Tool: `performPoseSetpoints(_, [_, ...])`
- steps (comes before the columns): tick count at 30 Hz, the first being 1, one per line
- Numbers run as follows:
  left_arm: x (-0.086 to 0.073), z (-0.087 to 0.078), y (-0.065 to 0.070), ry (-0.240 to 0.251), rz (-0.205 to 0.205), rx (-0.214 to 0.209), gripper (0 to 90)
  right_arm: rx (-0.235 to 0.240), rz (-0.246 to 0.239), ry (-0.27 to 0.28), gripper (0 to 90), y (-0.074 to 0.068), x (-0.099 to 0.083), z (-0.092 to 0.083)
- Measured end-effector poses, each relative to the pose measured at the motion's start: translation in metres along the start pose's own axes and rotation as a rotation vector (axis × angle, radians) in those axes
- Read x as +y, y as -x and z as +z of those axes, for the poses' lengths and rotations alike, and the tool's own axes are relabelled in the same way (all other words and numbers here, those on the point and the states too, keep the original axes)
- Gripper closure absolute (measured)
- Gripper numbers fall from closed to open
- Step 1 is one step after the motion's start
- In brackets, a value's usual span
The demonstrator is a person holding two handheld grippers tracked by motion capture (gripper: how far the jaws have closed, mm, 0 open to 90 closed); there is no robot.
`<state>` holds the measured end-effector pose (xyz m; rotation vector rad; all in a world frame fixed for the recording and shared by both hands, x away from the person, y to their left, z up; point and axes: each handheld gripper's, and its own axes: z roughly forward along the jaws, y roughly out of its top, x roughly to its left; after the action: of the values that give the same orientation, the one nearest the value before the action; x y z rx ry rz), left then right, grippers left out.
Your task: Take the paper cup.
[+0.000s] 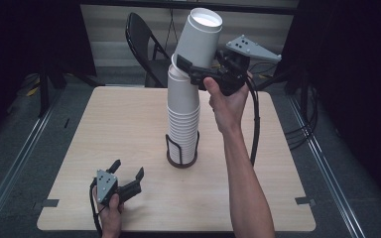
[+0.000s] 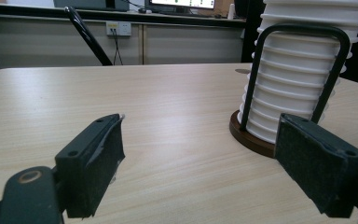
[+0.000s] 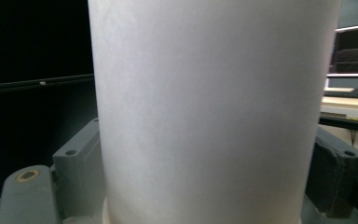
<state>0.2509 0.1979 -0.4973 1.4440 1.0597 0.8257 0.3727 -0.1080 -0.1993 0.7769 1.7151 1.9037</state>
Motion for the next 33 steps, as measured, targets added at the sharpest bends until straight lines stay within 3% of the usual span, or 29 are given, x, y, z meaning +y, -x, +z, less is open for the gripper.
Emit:
performPoseSetpoints(20, [0.000, 0.001, 0.000, -0.010, 0.004, 0.002, 16.7, -0.084, 0.034, 0.013, 14.9, 0.024, -0.003, -0.030])
performPoseSetpoints(25, [0.000, 0.000, 0.004, 0.000, 0.047, 0.011, 21.3, -0.136, 0.064, -0.006, 14.9, 0.032, -0.007, -0.041])
performPoseSetpoints(31, [0.001, 0.001, 0.000, -0.017, -0.006, 0.003, 21.2, -0.172, 0.106, -0.009, 14.9, 0.043, -0.019, -0.056])
performPoseSetpoints(33, [0.000, 0.001, -0.002, -0.010, -0.008, -0.020, 20.6, -0.176, 0.125, -0.017, 14.9, 0.045, -0.026, -0.059])
